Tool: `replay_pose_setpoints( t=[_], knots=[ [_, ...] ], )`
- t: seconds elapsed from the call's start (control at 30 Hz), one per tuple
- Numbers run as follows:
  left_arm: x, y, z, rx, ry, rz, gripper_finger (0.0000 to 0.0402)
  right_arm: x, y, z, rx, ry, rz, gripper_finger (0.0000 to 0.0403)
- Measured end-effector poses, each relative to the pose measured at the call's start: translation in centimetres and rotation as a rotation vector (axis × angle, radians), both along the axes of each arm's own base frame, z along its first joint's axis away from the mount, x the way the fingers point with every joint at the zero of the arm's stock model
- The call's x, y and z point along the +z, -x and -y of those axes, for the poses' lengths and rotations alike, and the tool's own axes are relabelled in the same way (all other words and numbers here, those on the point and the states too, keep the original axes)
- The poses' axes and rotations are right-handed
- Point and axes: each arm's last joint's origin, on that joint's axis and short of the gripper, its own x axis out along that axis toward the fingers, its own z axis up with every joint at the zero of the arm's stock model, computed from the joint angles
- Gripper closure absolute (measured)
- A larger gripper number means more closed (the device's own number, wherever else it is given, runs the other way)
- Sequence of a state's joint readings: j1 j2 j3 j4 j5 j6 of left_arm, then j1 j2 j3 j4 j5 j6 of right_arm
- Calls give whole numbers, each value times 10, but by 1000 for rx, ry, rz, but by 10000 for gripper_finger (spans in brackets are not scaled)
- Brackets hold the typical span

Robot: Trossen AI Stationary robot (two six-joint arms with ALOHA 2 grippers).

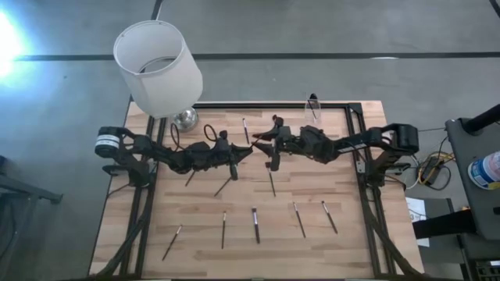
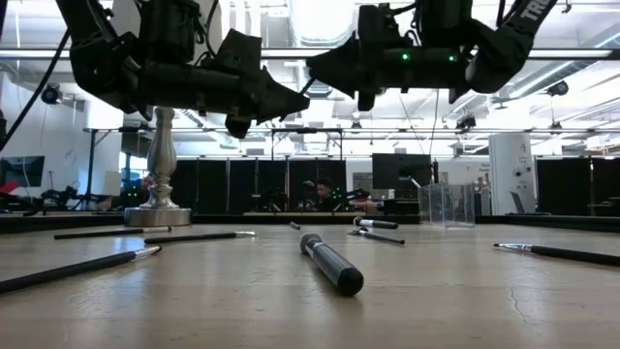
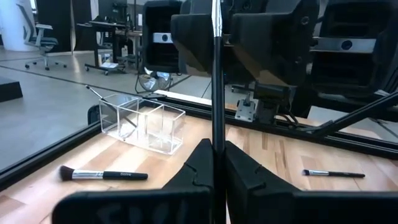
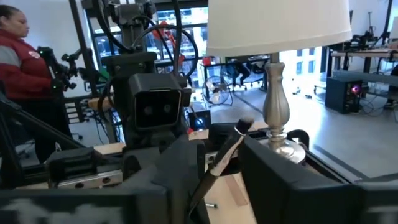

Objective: Put items in baskets/containers
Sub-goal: Put the eyeshadow brush into the transparent organizer

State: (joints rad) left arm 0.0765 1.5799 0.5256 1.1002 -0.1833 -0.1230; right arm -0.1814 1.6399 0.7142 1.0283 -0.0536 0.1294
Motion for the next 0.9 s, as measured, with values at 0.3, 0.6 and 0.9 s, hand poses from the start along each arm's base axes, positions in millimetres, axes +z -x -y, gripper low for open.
replay_pose_setpoints(
  t=[0.3, 0.6, 0.9],
  knots=[
    [-1, 1, -1, 2, 40, 9, 341, 5, 3, -3, 12, 33, 4, 389],
    [5, 13, -10, 32, 29, -53, 321, 29, 25, 6, -73, 79, -85, 392],
    [8, 32, -16, 13, -2, -52, 342, 64, 105, 62, -506, 48, -413, 393]
  ],
)
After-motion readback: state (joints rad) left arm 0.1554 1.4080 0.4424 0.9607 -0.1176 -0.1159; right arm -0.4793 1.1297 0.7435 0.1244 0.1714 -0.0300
